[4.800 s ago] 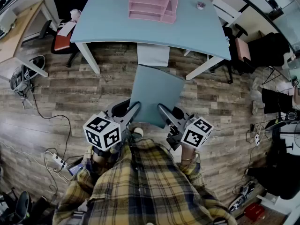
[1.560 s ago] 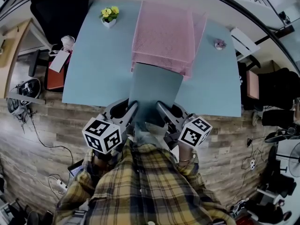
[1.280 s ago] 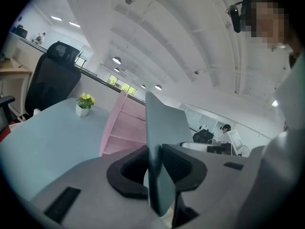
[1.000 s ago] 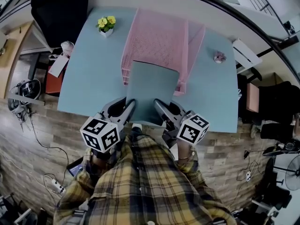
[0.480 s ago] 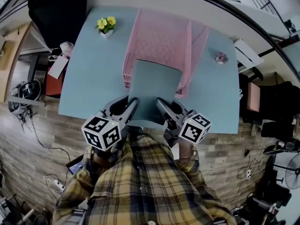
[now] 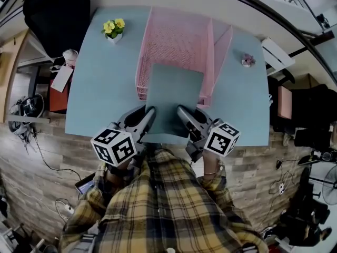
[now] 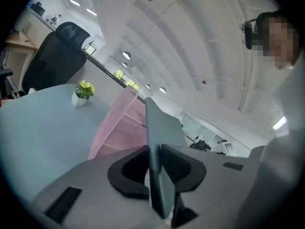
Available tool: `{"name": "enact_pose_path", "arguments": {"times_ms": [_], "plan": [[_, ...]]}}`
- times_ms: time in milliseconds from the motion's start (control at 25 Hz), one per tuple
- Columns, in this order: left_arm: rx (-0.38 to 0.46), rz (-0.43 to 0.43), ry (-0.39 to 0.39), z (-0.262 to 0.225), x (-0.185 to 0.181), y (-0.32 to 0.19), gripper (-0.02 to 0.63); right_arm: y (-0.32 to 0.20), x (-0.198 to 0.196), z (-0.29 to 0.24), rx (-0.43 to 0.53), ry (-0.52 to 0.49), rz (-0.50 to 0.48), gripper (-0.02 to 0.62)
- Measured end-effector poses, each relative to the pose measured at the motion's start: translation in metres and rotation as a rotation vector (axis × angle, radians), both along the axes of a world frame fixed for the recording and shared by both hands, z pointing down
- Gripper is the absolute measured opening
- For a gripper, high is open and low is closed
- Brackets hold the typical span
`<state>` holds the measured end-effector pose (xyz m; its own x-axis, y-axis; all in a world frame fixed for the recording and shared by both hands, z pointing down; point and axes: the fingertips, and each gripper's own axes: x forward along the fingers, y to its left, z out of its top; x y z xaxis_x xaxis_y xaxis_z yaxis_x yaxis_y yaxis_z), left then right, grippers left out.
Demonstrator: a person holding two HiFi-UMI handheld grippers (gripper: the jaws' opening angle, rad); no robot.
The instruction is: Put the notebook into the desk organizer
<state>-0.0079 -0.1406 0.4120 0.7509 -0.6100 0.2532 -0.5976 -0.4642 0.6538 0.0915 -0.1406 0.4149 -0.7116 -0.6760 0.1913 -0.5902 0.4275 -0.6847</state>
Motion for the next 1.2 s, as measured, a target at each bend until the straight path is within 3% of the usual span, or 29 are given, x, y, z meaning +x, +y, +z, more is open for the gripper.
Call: {"name": "enact_pose_path", "arguments": {"times_ms": [360, 600, 800, 1200], "plan": [[-0.056, -0.044, 0.152, -0.012, 0.004, -0.013, 0.069, -0.019, 0.008, -0.010, -0.034, -0.066, 0.042, 0.109], [-0.063, -0.096, 0.220, -0.018, 0.002, -0.020, 0.062, -0.013, 0.004, -0.013, -0.027, -0.099, -0.013, 0.233], [-0.077, -0.110, 0.243, -0.019, 0.001, -0.023, 0.061, 0.005, 0.004, -0.008, 0.047, 0.037, -0.024, 0.276], [-0.094, -0.109, 0.241, -0.016, -0.001, -0.023, 0.061, 0.045, 0.000, -0.003, 0.300, 0.336, -0.044, 0.314]]}}
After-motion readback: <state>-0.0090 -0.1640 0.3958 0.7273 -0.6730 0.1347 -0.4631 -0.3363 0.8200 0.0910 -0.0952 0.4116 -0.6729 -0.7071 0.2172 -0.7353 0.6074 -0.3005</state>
